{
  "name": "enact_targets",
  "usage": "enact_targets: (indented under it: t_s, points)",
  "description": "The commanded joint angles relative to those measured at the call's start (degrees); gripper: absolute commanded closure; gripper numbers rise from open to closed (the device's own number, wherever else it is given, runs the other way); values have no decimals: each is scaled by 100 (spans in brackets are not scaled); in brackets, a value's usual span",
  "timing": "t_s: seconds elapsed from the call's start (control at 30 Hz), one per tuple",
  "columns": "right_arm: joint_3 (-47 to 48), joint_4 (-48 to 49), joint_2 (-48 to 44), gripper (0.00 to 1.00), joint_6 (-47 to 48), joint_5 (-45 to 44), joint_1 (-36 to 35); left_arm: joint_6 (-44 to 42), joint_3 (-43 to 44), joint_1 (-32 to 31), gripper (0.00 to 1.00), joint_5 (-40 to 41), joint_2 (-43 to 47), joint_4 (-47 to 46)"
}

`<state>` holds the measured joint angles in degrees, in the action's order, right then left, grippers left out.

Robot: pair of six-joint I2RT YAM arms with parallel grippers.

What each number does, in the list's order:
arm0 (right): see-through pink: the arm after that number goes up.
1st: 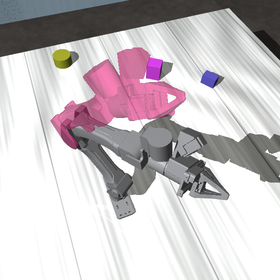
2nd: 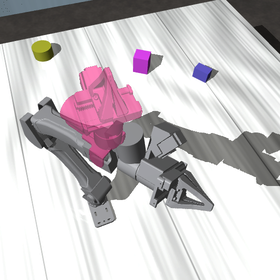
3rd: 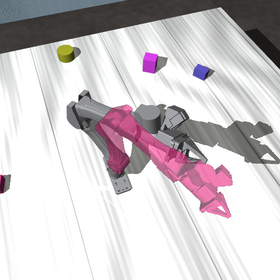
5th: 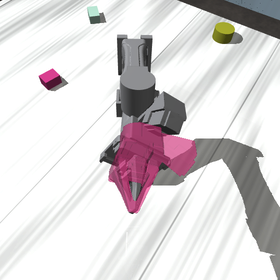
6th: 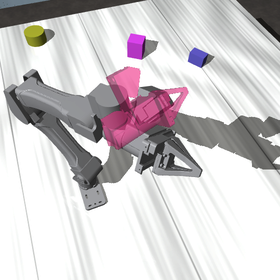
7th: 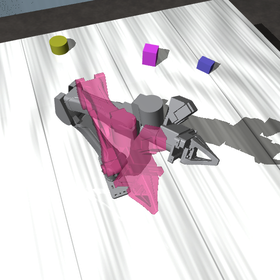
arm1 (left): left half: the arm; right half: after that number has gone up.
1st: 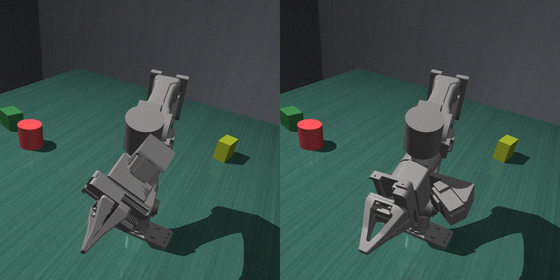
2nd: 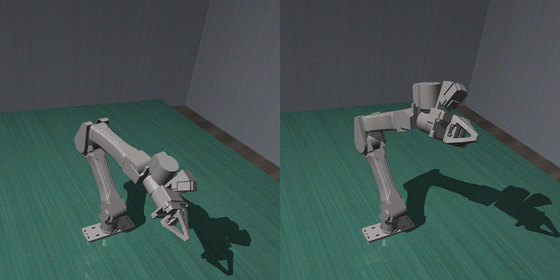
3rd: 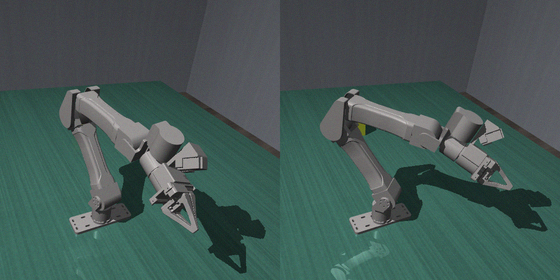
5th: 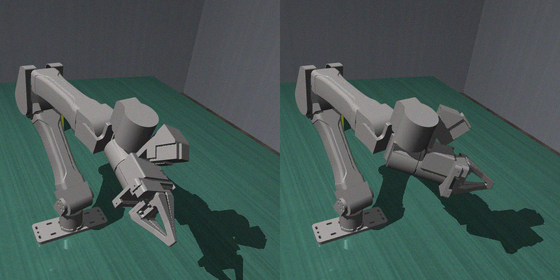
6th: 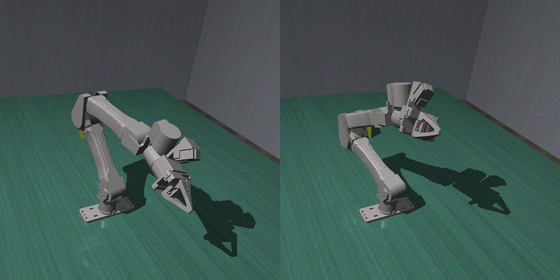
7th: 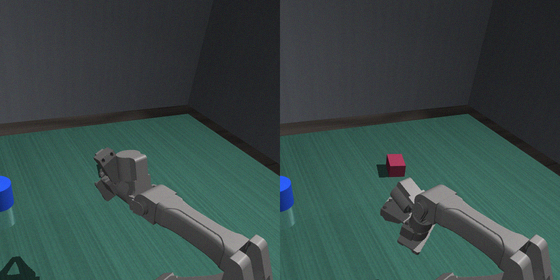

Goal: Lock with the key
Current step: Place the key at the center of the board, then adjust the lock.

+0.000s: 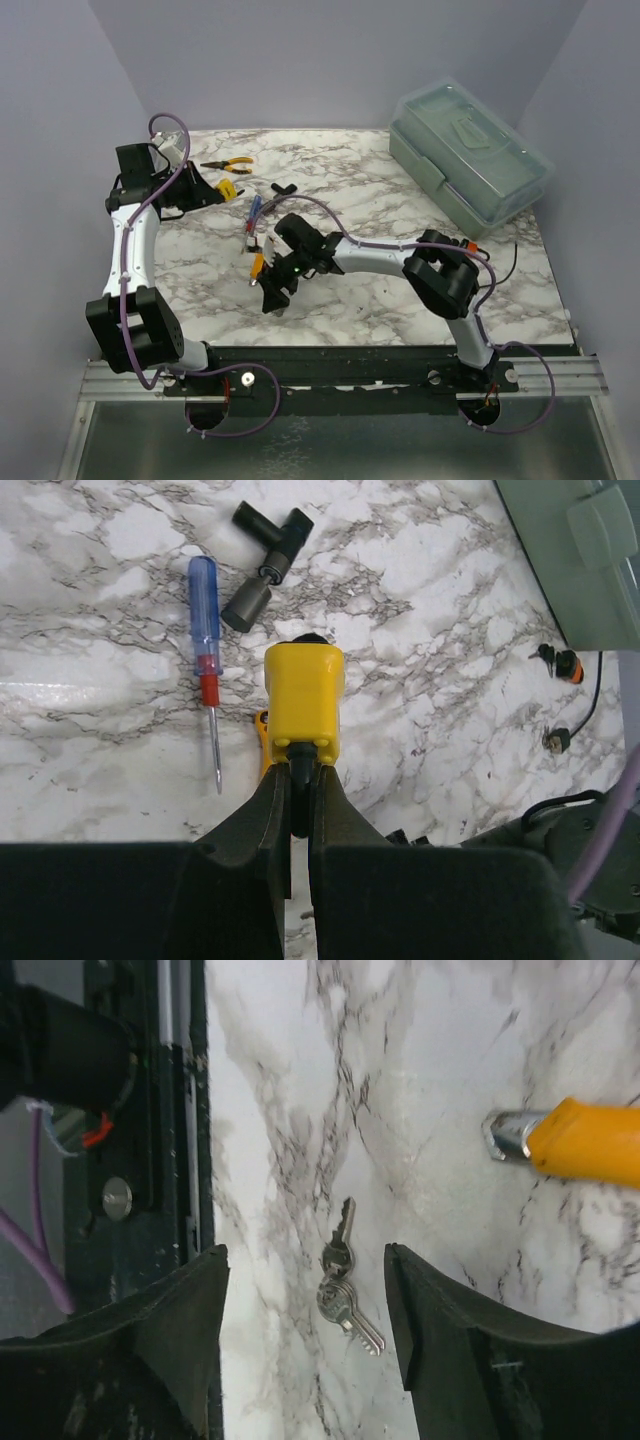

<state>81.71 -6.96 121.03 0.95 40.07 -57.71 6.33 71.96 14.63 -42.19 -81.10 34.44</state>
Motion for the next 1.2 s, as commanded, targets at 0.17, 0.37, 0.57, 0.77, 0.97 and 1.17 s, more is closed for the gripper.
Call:
enact_targets:
  t_s: [0.17,0.37,0.57,0.77,0.97,1.17]
  points:
    - [227,-973,-1748,20,375,104,758,-896,740,-494,100,-1266,28,1001]
    - [-230,-2276,-3159,7,1405,-204,1402,-1061,827,-1020,100,-1888,57,1278]
    - [-1139,-2263,-4663,3,2116,-221,2102,-1112,724,-2041,100,-2466,254,1283]
    - [-2238,-1478,-5798,0,2687,-452,2133,-438,357,-2895,100,-3215,396,1067]
    - [-2496,-1349,-6169,0,2824,-25,2133,-320,71,-3554,100,-3259,651,1055]
    - [-2607,-1371,-6253,0,3020,306,2115,-390,-102,-3908,100,-3207,704,1056]
